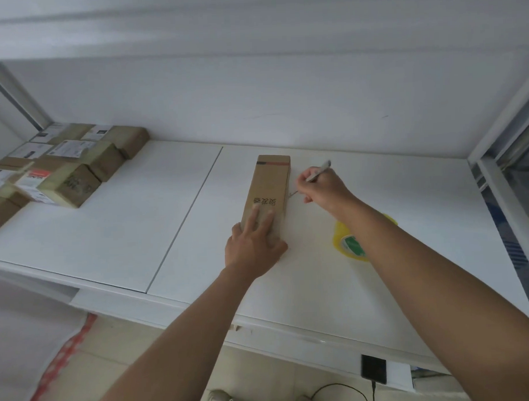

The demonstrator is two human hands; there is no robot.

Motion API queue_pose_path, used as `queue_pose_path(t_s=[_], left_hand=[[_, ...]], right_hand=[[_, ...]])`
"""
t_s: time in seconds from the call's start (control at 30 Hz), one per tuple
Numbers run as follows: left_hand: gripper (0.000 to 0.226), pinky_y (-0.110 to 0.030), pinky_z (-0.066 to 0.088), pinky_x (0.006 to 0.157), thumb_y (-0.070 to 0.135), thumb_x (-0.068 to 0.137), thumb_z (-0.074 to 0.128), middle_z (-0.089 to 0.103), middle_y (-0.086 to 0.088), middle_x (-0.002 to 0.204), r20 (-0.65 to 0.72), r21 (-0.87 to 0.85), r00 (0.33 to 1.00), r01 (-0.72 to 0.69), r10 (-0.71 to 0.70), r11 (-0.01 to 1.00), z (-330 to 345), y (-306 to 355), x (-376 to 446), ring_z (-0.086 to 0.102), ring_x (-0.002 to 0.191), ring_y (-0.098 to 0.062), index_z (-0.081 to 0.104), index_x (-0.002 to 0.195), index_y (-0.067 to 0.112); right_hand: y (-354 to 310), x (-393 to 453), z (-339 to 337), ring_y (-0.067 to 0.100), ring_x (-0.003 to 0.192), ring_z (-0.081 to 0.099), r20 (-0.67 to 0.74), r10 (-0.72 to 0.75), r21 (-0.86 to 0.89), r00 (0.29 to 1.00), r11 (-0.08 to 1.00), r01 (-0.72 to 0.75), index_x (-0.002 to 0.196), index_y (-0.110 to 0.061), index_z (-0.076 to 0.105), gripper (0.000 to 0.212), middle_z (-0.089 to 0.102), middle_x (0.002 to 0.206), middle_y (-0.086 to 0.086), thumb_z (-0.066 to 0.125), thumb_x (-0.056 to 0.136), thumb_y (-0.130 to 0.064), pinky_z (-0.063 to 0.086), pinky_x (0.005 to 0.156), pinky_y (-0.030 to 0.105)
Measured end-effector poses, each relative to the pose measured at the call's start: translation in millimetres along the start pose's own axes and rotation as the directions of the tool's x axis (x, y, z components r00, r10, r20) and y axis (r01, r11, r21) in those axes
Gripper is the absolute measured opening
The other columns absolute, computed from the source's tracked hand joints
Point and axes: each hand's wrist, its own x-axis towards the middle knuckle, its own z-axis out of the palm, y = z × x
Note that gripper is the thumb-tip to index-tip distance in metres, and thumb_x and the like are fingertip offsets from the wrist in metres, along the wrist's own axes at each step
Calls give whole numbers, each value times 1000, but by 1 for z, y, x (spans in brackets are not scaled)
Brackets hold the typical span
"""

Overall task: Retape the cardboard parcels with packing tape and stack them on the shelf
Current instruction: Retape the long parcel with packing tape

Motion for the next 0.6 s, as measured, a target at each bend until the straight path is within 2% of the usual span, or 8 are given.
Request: queue_pose_path(t_s=[0.1, 0.2, 0.33, 0.47, 0.6], left_hand=[[76, -42, 43, 97, 63, 89, 44, -8, 19, 163, 1, 44, 999, -33, 33, 998, 2, -3, -4, 30, 133, -29, 5, 153, 46], [77, -40, 44, 92, 63, 90, 43, -9, 20, 163, 10, 60, 999, -45, 44, 997, 1, -3, -5, 31, 131, -28, 2, 153, 46], [78, -40, 45, 91, 63, 90, 42, -11, 21, 163, 25, 77, 999, -37, 36, 996, 1, -3, -5, 32, 129, -28, 0, 154, 47], [78, -38, 44, 89, 64, 90, 41, -12, 21, 163, 15, 79, 1000, -22, 21, 997, 3, -3, -4, 34, 126, -28, -1, 154, 48], [78, -37, 44, 87, 64, 90, 39, -15, 21, 163, 23, 78, 1000, -17, 15, 997, 4, -4, -3, 34, 125, -27, -3, 153, 50]], right_hand=[[5, 1, -8, 14, 48, 53, -28, 28, 53, 999, 998, -27, 70, -6, 62, 21, 54, 53, -4, 59, 88, -15, 52, 66, 39], [2, -2, -10, 21, 54, 53, -16, 100, 175, 995, 980, -96, 72, -7, 65, 18, 60, 62, 8, 56, 87, -10, 55, 60, 37], [0, -3, -9, 28, 66, 65, 110, 140, 237, 984, 958, -162, 84, -5, 65, 17, 67, 70, 14, 52, 93, -11, 60, 73, 44], [1, -5, -7, 32, 77, 74, 200, 152, 98, 968, 980, -174, 89, -7, 63, 17, 73, 80, 19, 48, 94, -15, 56, 82, 39], [4, -2, -3, 31, 77, 75, 245, 171, -2, 954, 985, -175, 95, -10, 62, 18, 75, 82, 15, 48, 96, -21, 49, 84, 39]])
